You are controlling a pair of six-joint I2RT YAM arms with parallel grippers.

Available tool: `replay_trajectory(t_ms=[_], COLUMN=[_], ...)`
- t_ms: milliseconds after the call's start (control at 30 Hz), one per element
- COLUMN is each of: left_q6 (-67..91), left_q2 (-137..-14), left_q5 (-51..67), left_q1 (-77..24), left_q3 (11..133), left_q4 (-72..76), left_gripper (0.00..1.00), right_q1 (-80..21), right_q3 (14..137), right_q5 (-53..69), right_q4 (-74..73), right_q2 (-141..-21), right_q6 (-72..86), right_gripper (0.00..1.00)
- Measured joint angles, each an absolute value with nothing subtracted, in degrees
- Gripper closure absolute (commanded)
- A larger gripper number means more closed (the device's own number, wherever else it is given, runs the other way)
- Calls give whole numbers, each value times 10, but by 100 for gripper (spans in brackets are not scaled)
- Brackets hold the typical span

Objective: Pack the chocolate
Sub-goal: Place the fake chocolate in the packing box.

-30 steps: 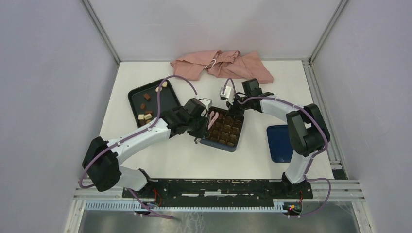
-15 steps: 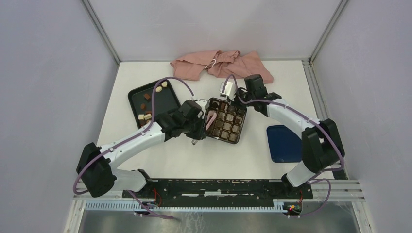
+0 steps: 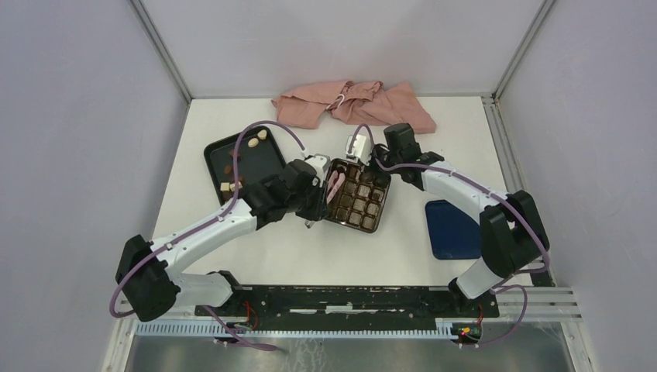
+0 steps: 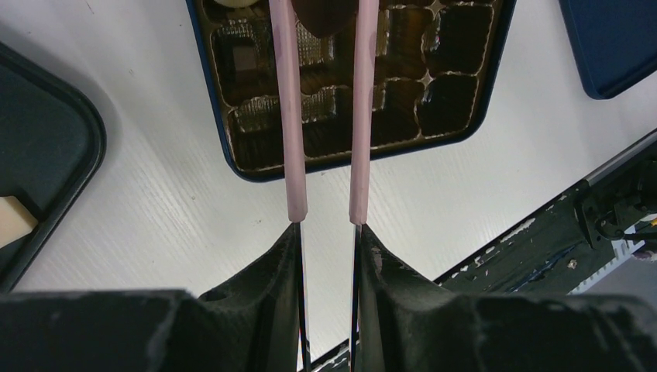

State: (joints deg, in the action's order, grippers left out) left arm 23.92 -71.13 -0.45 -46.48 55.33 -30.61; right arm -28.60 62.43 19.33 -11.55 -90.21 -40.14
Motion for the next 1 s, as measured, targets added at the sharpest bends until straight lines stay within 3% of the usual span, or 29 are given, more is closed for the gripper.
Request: replay_trajectory(t_ms=[367,600,1000], left_q6=[239,239,239], left_q2=[-760,-786,-802], left_q5=[-3,2,21], left_q1=[-465,-465,-465], left_q3=[551,551,551], left_q4=[-297,-298,-299], left_gripper=[95,95,94], right_q1=[-285,-276,-259], right_q3=[626,639,657], right_q5=[241,269,297], right_q4=[-123,-136,-152], right_q2=[-982,-1005,-1012], right_q6=[-346,-325,-315], right_gripper=[99,85,73])
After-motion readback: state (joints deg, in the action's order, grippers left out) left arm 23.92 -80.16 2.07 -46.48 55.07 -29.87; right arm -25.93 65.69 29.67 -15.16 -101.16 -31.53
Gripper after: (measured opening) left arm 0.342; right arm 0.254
